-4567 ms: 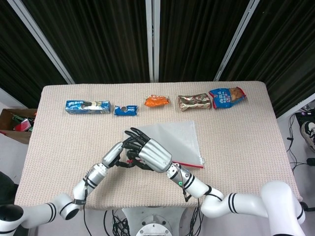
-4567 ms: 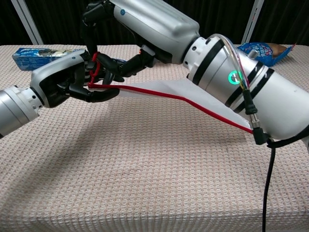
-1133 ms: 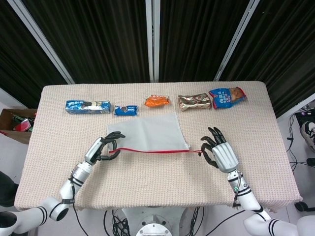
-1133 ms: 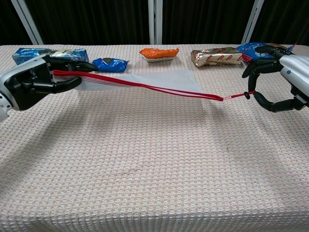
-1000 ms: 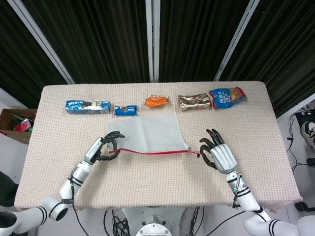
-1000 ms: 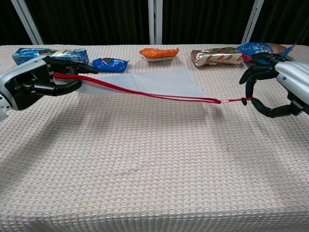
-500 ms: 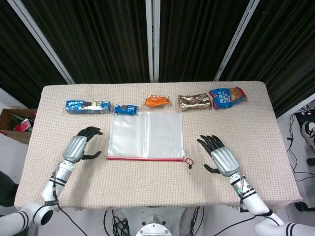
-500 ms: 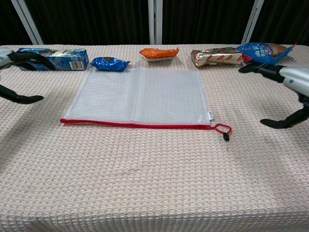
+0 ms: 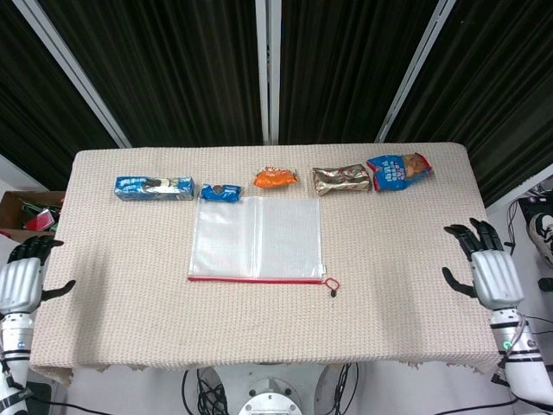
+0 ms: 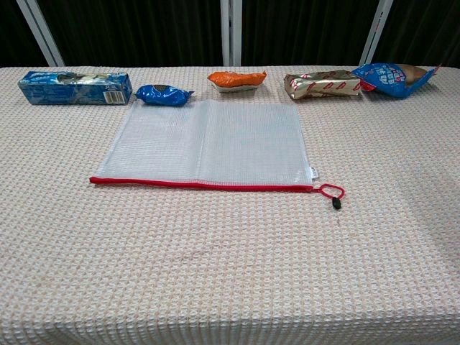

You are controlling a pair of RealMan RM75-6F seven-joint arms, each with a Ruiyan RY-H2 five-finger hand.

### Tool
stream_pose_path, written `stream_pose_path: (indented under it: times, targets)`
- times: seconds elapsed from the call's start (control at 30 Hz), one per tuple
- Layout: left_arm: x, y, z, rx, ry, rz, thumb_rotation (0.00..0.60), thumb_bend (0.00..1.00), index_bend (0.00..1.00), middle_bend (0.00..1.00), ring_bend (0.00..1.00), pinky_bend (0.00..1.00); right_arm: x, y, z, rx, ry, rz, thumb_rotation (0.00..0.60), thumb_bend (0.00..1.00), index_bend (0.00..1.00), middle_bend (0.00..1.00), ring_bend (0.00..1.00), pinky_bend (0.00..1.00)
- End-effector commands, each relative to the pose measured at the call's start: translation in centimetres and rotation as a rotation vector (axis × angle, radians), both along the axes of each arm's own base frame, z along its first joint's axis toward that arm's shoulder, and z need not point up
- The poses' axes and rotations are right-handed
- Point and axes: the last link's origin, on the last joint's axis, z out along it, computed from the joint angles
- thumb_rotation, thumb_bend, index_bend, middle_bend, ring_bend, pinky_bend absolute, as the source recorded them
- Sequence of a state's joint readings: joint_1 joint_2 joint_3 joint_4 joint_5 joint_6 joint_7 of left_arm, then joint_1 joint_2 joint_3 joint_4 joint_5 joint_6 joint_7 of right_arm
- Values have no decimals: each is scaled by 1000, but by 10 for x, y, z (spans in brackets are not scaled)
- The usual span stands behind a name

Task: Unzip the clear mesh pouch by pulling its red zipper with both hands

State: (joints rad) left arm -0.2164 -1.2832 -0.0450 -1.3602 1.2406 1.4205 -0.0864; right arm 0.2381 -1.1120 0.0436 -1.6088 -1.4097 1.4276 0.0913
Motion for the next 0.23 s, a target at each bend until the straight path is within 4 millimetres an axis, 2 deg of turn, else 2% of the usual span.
stream_pose_path:
  times: [0.03, 0.23]
  targets:
    - [4, -23, 5, 26, -16, -3, 600, 116, 256, 167, 122, 161, -8, 23, 12, 5, -26, -36, 600, 269, 145, 125, 0, 5]
    - [21, -46, 2, 15, -76, -42, 600, 116, 256, 167, 122, 161, -13, 34, 15, 15, -34, -41, 600, 275, 140, 119, 0, 0]
